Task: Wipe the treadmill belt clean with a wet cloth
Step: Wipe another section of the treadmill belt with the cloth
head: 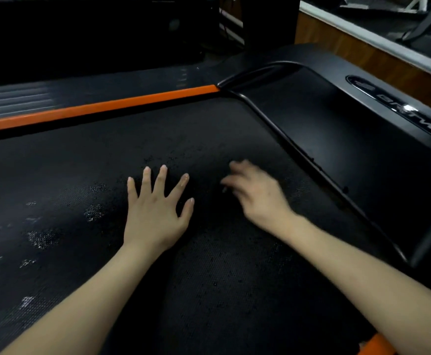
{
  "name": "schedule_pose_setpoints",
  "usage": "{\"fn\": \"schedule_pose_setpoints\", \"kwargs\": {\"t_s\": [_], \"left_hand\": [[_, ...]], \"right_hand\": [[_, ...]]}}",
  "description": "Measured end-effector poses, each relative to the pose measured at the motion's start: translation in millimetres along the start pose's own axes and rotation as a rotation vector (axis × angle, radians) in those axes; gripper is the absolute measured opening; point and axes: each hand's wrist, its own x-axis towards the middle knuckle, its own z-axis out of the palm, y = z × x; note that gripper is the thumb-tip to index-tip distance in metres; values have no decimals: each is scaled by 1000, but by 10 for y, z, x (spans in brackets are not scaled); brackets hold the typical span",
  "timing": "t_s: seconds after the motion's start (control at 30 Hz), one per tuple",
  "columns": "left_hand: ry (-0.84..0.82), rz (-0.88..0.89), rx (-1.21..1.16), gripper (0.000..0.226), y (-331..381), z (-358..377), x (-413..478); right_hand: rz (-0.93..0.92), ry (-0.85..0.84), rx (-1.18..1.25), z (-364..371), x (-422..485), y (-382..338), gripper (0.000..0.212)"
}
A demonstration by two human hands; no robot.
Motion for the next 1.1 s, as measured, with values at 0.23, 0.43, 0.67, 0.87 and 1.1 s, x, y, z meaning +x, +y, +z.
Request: {"fn": "schedule_pose_setpoints", "kwargs": {"t_s": [0.23, 0.43, 0.67, 0.87, 1.1], "left_hand": [[1, 1, -12, 72, 4, -12, -14], [6, -2, -23, 71, 11, -17, 0], [27, 1, -37, 66, 2, 4, -18], [33, 2, -30, 64, 7, 9, 6], [29, 9, -55, 65, -6, 2, -10]], "right_hand": [[185, -14, -163, -150, 433, 804, 31], [49, -66, -36, 301, 706, -87, 32], [199, 18, -157, 40, 949, 802, 32], [59, -2, -15, 343, 1004, 106, 33], [127, 2, -82, 196, 1273, 802, 34]]}}
